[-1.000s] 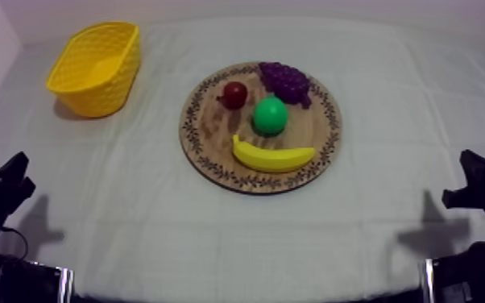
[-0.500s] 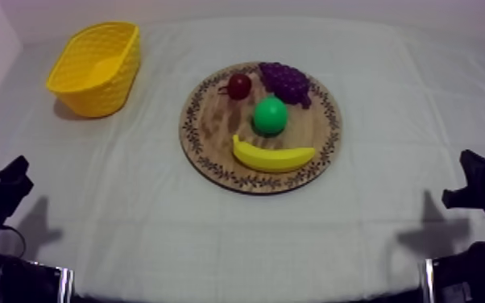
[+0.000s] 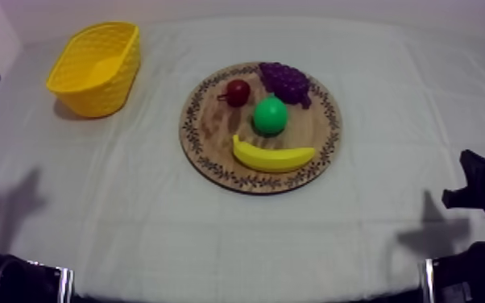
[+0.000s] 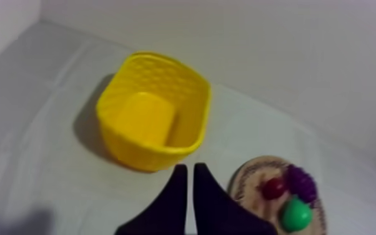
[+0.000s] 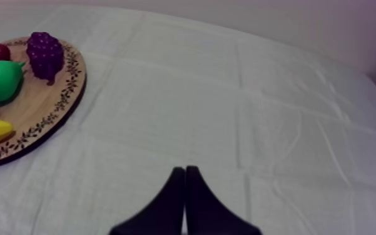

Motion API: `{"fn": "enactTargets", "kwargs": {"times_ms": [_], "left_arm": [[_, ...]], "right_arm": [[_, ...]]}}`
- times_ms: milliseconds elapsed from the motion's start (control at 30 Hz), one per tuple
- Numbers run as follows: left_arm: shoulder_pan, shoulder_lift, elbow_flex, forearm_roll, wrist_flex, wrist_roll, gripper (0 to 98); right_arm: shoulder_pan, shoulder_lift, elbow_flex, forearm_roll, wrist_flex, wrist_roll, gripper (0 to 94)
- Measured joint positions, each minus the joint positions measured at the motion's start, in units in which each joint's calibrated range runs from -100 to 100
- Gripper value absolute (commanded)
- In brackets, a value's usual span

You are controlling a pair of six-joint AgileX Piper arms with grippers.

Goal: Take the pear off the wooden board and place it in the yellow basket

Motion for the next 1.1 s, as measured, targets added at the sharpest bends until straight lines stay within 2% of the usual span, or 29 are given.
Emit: {"fn": "enactTargets", "kwargs": {"times_ms": [167,333,600,767,933,1100], "left_arm": [[4.7,14.4,-19.9,-0.12,6.8,0.9,2.8],[10.0,28.7,-37.3,-0.04,10.7,1.1,3.0],[18.3,47.9,-55.4,1.29,10.0,1.5,3.5],[23.1,57.1,-56.7,2.96,6.6,1.6,3.7],[26.1,63.9,-50.3,4.14,4.3,2.0,4.6],[28.0,66.7,-43.3,5.25,0.8,2.4,16.0]], "right_arm": [[0.0,0.0,0.0,0.0,0.0,0.0,0.3],[0.0,0.0,0.0,0.0,0.0,0.0,0.3],[0.0,0.0,0.0,0.0,0.0,0.0,0.3],[0.0,0.0,0.0,0.0,0.0,0.0,0.3],[0.0,0.0,0.0,0.0,0.0,0.0,0.3],[0.0,0.0,0.0,0.0,0.0,0.0,0.3]]}}
